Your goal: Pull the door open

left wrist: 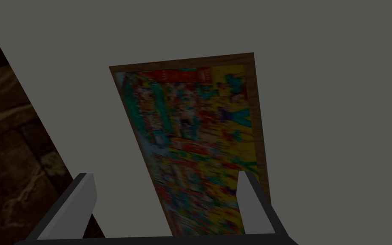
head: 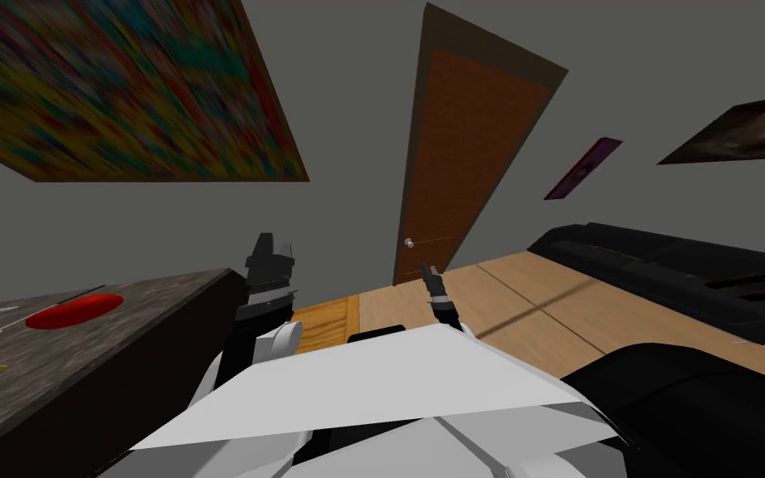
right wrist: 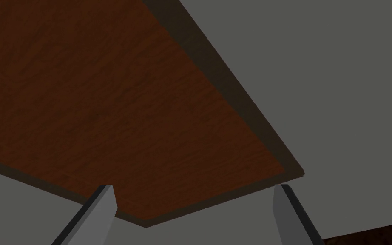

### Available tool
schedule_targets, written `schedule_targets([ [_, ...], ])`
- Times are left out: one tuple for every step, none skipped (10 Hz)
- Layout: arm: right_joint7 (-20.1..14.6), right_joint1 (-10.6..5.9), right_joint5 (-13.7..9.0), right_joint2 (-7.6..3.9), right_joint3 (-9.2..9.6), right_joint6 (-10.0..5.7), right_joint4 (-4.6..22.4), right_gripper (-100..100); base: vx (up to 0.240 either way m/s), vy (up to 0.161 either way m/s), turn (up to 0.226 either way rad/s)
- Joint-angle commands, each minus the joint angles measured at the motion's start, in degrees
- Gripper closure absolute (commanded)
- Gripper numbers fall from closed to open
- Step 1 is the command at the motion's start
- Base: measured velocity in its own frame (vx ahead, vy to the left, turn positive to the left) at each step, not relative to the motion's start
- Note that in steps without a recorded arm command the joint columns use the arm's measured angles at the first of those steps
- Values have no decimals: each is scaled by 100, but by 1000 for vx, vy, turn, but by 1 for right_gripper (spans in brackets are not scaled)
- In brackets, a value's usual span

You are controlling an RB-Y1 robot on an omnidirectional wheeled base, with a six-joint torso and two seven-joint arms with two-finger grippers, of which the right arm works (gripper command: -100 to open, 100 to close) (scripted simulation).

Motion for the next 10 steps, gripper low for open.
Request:
schedule_targets([
  [246,-9,7,16,-32,-66,201,-100,85,-78,125],
  [380,-6,8,20,-55,-99,311,-100,84,-75,134],
  [515,-3,9,24,-77,-132,421,-100,77,-73,135],
  [649,0,10,28,-100,-166,531,-100,73,-60,130],
  [781,3,11,34,-122,-198,639,-100,58,-70,131],
  [912,6,12,41,-144,-230,746,-100,65,-77,118],
  [1042,9,13,49,-166,-262,853,-100,83,-77,141],
  [1173,12,14,57,-188,-295,959,-100,79,-89,123],
  [1303,16,15,65,-210,-327,1066,-100,79,-89,126],
  [1429,18,16,74,-231,-358,1169,-100,82,-79,152],
])
